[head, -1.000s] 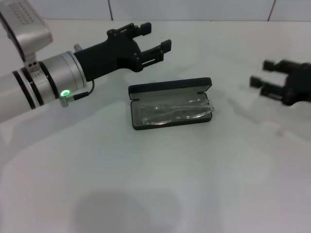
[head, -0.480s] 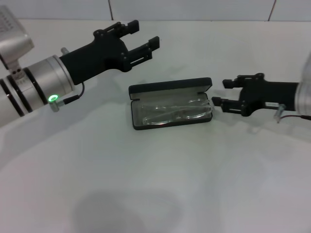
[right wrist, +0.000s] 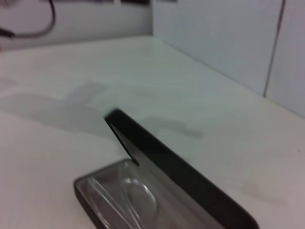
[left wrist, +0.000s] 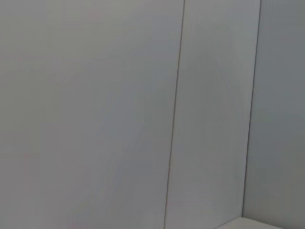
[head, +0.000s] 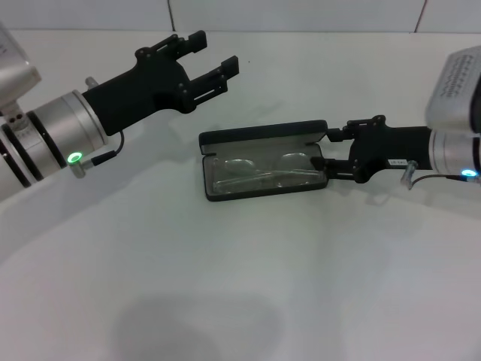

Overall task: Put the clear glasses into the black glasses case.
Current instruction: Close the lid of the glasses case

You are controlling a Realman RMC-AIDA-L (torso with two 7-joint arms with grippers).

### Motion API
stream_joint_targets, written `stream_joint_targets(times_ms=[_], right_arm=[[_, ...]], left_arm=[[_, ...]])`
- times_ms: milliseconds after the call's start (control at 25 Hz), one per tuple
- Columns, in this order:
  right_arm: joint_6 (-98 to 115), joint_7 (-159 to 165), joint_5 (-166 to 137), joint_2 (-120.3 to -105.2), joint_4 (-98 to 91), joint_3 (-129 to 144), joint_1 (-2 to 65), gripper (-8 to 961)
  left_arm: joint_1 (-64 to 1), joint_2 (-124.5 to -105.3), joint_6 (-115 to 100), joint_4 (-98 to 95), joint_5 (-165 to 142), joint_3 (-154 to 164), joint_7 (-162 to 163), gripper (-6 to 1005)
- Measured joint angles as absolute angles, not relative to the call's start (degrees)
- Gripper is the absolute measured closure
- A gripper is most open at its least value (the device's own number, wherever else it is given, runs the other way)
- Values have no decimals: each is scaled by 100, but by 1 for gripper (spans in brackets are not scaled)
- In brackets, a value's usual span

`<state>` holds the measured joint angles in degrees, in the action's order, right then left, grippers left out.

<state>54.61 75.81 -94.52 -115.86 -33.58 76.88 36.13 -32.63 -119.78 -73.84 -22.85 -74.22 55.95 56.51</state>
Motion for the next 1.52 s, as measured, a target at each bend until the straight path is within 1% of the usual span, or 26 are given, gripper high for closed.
stream_joint_targets(times_ms=[120,360,520,600,760,960,1280,1520], right_arm=[[5887,7582,-9416,-11553,-3641,7486,3435,379],[6905,7497,-9336,-11540,-4362,6173,2654,379],[7208,7027,-8448,-11556,-4140,5518,2337,378],[7527,6592,-7817,-11541,-3799,5333,2254,378],[8038,5926,-6989,-11545,-3287,5010,2168,378],[8173,5674,-6798,-11545,-3045,4916,2164,378],[8143,5599,-6819,-11545,-2947,4961,2225,378],[8143,5596,-6819,-11546,-2943,4931,2211,379]], left_arm=[[-3236,-11975,-7391,-2285,-7423,5589,5662,272],[-3242,-11963,-7374,-2285,-7435,5610,5691,272],[-3337,-11954,-7257,-2267,-7498,5622,5754,272],[-3571,-11963,-6862,-2224,-7789,5641,6030,272],[-3936,-11989,-6177,-2130,-8227,5878,6558,272],[-4307,-12003,-5105,-2059,-8294,6846,7219,272],[-4414,-12021,-4967,-2098,-8265,7325,7386,272],[-4368,-12023,-5079,-2119,-8244,7537,7271,273]])
